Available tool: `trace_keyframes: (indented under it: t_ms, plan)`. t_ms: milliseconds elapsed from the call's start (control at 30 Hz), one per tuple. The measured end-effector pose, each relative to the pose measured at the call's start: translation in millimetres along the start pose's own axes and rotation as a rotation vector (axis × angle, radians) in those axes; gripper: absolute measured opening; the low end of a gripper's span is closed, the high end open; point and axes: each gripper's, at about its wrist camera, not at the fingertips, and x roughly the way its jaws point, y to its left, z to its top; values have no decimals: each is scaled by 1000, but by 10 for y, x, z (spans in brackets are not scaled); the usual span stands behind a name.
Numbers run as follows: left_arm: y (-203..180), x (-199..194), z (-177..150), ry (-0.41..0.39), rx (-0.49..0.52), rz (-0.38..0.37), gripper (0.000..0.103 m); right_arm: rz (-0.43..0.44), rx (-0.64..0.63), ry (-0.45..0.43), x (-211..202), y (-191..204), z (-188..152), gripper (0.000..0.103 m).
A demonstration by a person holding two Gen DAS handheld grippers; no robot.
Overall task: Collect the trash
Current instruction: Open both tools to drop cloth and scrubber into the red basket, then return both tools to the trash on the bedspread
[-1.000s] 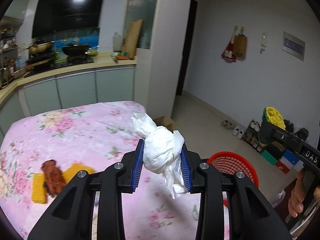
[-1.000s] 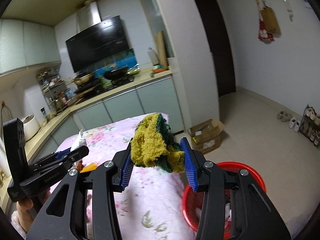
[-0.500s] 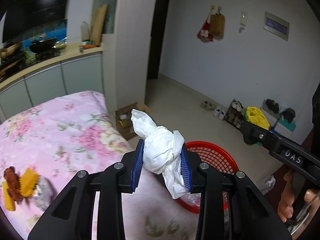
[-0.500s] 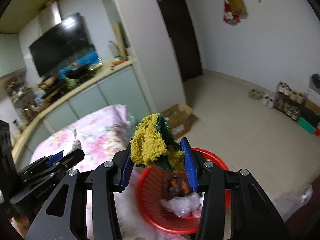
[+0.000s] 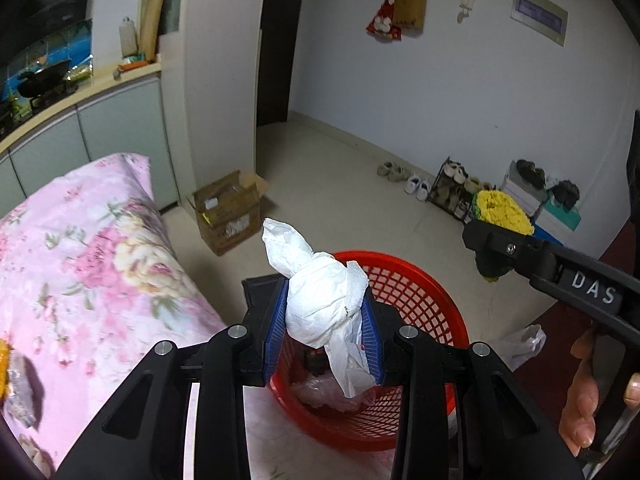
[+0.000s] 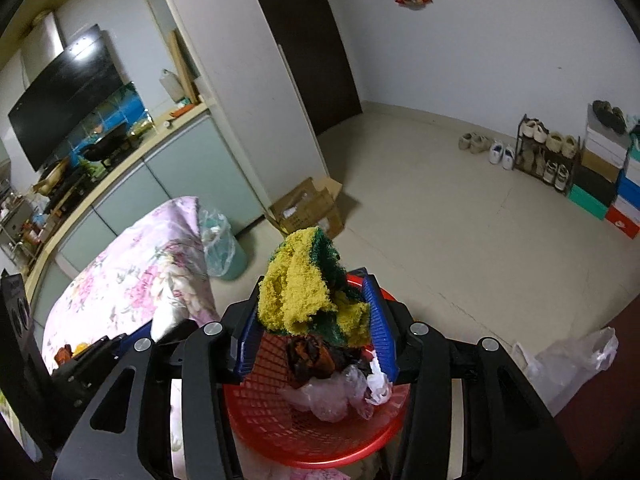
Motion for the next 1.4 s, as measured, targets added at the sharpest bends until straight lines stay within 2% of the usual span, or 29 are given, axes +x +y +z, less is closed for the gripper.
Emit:
trace_keyframes:
  t_ms: [167,333,433,500,700,967,1233,1400]
  plan:
    - [-87,163,-56,36,18,1,38,-4,25,27,78,-32,-20,55]
    - [-65,148,-80,28,27,16,60,17,45,37,98,-61,-7,58]
    - [-20,90,-58,22,14,12,71,20,50,31,70,-63,-1,61]
    - [12,35,-45,13,7,16,74,17,51,22,41,-79,1,62]
    - [153,-218,-30,-25,-2,36,77,23,30,-14,-86,-10,2,62]
    - [468,-694,-117,-85,-43,71,77,78,-37,-77,-308,266,-53,63]
    - [965,-1279,-352,-134,-107,157,77,162,-177,-107,-437,770,-273,66]
    - [1393,-1688,-567,-160,-164,241,77,214,-266,-112,-489,1027,-438,68]
